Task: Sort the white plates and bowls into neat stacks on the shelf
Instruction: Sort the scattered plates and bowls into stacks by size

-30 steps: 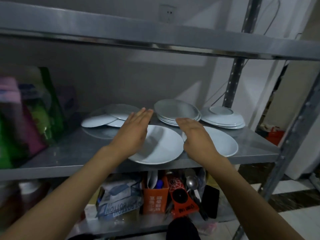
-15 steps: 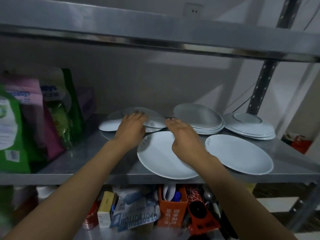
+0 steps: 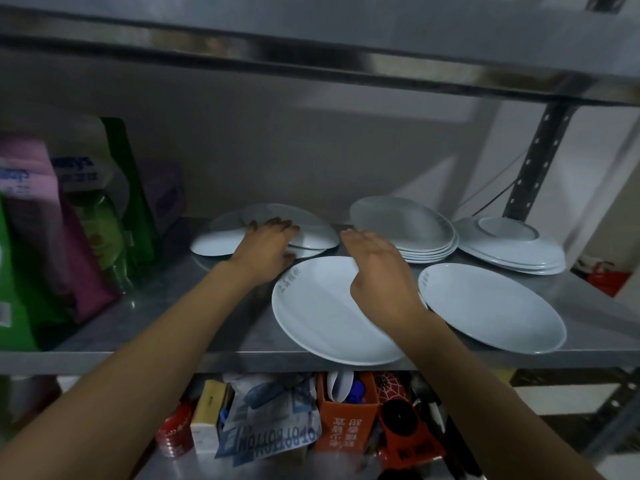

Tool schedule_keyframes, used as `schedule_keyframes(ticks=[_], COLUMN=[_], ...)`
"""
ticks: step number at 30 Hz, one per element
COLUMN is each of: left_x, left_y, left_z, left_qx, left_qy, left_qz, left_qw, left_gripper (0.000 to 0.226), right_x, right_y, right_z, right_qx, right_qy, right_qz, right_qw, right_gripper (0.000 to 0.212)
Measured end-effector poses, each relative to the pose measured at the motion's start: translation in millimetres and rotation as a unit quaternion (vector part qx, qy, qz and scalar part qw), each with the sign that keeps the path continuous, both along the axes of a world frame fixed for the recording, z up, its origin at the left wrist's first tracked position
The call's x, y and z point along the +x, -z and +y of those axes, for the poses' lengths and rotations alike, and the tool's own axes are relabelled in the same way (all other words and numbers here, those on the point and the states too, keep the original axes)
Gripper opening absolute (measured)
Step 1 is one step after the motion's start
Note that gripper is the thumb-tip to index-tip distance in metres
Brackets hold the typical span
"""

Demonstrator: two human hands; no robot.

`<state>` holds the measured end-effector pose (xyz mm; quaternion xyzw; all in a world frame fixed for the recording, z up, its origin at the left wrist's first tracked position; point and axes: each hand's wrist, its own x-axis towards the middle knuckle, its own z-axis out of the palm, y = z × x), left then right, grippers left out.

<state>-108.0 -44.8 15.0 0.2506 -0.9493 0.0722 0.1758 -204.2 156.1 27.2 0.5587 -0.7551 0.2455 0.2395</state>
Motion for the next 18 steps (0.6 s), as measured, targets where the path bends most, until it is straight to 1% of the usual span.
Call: schedule_keyframes(ticks=[2,4,6,9,11,13,15,18], left_x=[-0.6,-2.0,-4.4,-6.0,-4.9,-5.3,-6.8,-6.6], left_y=[-1.1,-2.6,-1.1,-1.2,-6.4,-12.0,-15.7,-15.5], left_z=[1.5,4.6,8.5,13.4,16.8,20.4,23.8,23.9], left_qx=[0.0,-0.025,-0.083,-0.183,-0.225,-0.259,-0.283,-0.283], left_qy=[-0.004,-0.003,0.001,-0.004,0.003,0.021,0.03,0.015], left_qz=[0.005,-0.006,-0.028,-0.103,-0.141,-0.171,-0.184,-0.184], left_qw=[1.0,1.0,0.996,0.978,0.964,0.951,0.941,0.941], left_gripper=[0.058,0.058,0.055,0.053,0.05,0.04,0.036,0.045], right_x=[0.0,0.6,1.1,1.8,1.5,1.5,0.7,2.0], right_y=[1.2,2.8,4.5,6.3,5.4,3.6,2.6,1.1], right_z=[-0.4,-0.5,0.1,1.0,1.0,3.0,7.1,12.3], right_qx=[0.003,0.003,0.0,-0.002,-0.007,-0.013,-0.023,-0.025], right_qy=[-0.004,-0.01,-0.014,-0.008,-0.003,-0.003,0.001,0.001], right_qz=[-0.002,-0.006,-0.012,-0.027,-0.034,-0.04,-0.046,-0.055], right_qw=[1.0,1.0,1.0,1.0,0.999,0.999,0.999,0.998], right_gripper=[0.068,0.067,0.065,0.061,0.059,0.058,0.059,0.058])
